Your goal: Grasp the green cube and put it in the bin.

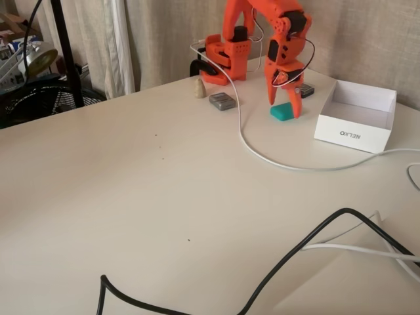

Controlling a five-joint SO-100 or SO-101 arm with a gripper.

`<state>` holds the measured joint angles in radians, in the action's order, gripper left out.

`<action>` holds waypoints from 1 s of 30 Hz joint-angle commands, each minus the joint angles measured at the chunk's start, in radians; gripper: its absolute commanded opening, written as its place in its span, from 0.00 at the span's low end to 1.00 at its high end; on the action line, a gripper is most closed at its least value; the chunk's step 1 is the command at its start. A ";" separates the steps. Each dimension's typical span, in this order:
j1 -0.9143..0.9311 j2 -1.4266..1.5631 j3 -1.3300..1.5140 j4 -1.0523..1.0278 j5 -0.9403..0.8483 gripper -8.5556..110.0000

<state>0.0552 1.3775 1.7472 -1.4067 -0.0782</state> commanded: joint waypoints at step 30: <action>-0.009 -0.060 0.008 0.003 -0.017 0.00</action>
<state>0.0322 1.2977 1.7349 -1.3959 -0.0997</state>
